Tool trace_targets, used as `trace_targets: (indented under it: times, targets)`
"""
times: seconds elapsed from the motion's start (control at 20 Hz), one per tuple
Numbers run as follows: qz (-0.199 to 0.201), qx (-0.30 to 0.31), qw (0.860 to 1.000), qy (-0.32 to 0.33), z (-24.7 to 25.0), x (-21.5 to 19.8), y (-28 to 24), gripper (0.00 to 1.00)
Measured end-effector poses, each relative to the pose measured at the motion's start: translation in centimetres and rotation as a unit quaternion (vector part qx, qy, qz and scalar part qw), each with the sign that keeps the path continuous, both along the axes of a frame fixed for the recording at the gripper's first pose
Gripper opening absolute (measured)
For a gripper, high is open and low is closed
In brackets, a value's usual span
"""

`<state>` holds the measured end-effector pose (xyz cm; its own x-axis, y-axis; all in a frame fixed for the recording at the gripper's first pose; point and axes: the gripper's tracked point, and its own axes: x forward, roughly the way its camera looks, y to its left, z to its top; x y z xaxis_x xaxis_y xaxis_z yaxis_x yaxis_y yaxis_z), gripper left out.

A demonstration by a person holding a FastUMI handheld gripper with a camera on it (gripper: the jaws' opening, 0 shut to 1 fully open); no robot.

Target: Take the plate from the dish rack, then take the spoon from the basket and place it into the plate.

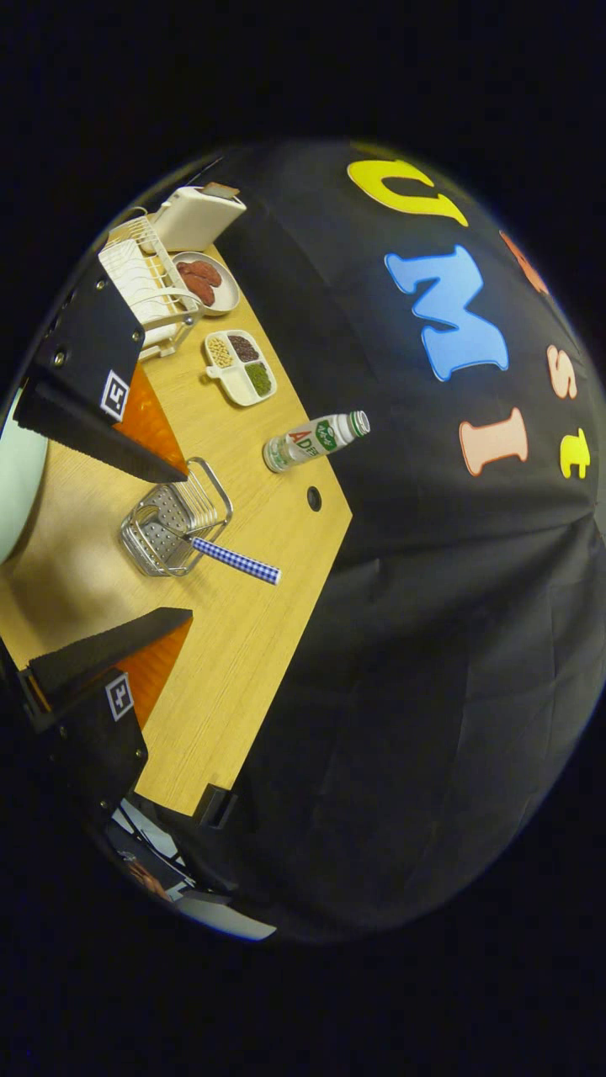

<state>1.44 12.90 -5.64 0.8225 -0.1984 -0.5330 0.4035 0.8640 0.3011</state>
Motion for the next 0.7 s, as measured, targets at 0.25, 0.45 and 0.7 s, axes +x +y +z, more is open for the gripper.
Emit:
trace_targets:
  times: [0.25,0.45,0.7]
  targets:
    - [-0.031,0.034,0.999,-0.017,0.0,4.5,-2.6,0.87]
    - [-0.038,0.051,0.998,-0.010,-1.3,7.1,-3.8,0.86]
    - [-0.043,0.066,0.997,0.008,-3.1,8.7,-4.4,0.61]
